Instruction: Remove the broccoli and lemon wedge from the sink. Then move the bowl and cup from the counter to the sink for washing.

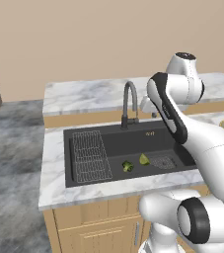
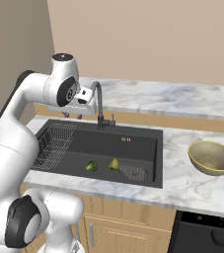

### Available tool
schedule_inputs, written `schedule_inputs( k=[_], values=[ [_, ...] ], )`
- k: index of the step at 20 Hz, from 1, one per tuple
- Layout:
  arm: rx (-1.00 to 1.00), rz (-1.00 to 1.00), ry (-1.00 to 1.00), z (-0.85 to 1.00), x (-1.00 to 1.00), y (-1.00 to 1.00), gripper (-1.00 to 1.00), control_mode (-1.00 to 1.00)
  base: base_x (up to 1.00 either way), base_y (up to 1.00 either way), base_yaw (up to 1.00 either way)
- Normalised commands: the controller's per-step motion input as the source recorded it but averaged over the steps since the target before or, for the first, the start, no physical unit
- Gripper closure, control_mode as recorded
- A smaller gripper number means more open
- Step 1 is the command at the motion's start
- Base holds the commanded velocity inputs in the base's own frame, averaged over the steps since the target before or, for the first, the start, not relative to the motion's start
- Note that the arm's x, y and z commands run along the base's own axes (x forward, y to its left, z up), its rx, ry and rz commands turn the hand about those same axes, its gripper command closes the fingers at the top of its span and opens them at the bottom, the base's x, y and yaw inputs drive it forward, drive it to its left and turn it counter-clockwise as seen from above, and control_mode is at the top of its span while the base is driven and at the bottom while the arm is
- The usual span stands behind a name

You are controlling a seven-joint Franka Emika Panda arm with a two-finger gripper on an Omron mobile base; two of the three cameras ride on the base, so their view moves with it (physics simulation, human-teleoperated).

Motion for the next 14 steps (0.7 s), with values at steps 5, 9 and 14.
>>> schedule_inputs(
  k=[5, 9, 14],
  values=[
    [0.00, -0.01, 0.00, 0.00, -0.04, -0.02, -1.00, -1.00, 0.00, 0.00, 0.00],
    [0.00, -0.05, -0.01, 0.00, -0.12, -0.10, -1.00, -1.00, 0.00, 0.00, 0.00],
    [0.00, -0.02, 0.00, 0.00, -0.11, -0.09, -1.00, -1.00, 0.00, 0.00, 0.00]
  ],
)
